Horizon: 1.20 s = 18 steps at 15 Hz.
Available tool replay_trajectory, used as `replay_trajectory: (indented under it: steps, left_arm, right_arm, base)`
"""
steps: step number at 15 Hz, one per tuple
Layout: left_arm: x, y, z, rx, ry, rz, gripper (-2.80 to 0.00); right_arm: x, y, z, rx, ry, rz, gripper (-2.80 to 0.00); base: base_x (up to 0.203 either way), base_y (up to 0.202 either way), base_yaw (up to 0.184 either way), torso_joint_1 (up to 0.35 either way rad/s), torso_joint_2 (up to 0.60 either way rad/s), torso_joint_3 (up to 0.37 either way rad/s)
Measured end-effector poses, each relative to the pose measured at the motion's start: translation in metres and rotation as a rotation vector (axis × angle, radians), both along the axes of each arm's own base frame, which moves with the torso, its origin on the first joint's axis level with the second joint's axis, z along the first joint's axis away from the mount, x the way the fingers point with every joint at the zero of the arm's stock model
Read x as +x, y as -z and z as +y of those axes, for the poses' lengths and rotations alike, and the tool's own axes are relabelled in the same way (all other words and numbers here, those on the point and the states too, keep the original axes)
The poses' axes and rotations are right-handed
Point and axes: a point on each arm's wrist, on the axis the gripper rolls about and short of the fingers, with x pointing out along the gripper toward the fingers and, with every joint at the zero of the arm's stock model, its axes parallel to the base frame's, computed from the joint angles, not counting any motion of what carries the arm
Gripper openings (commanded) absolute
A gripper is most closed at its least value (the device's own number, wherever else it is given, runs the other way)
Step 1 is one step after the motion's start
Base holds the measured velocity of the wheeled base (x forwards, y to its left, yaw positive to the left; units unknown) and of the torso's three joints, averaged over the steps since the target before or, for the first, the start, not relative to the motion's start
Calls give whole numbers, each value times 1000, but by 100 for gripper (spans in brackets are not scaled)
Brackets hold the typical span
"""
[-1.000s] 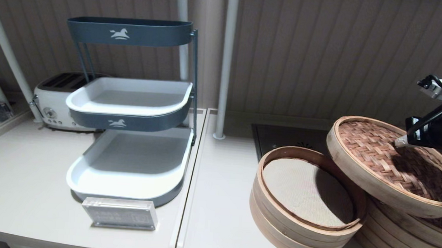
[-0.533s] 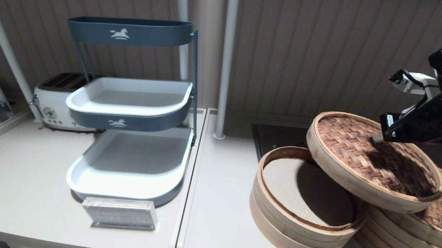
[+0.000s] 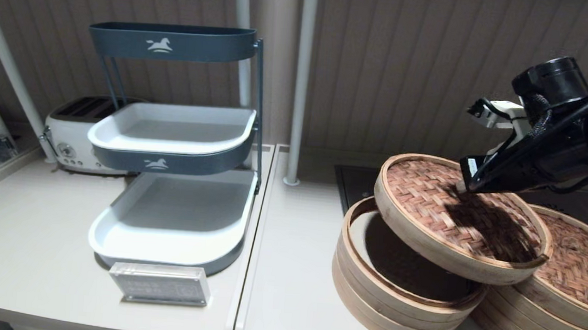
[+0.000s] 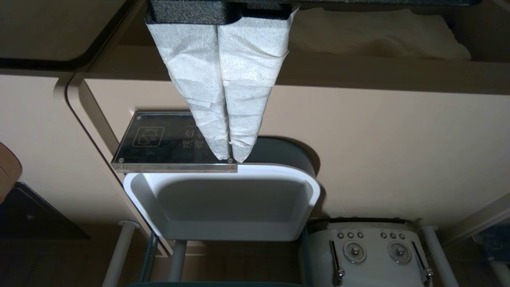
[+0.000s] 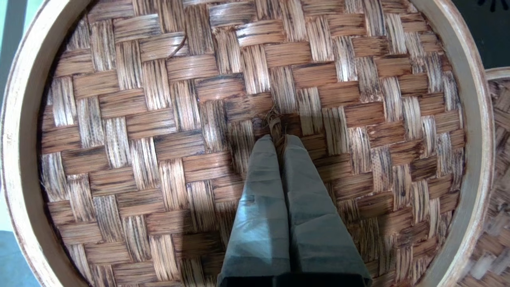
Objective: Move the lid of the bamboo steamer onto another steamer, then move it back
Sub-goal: Put the steamer
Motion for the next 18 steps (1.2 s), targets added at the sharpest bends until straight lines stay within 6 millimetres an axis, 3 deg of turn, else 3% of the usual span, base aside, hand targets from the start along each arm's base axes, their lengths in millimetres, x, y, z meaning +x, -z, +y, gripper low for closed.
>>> replay_trajectory:
  steps: [8,18]
  left_arm:
    - [0,0,0,0,1,-1,-280]
    - [0,0,0,1,0,0,-280]
  right_arm:
    - [3,13,37,-14,-62,34,-280]
    - [13,34,44,-25,-63,101,-280]
  base:
    - [0,0,0,0,0,0]
    - [0,0,0,0,0,0]
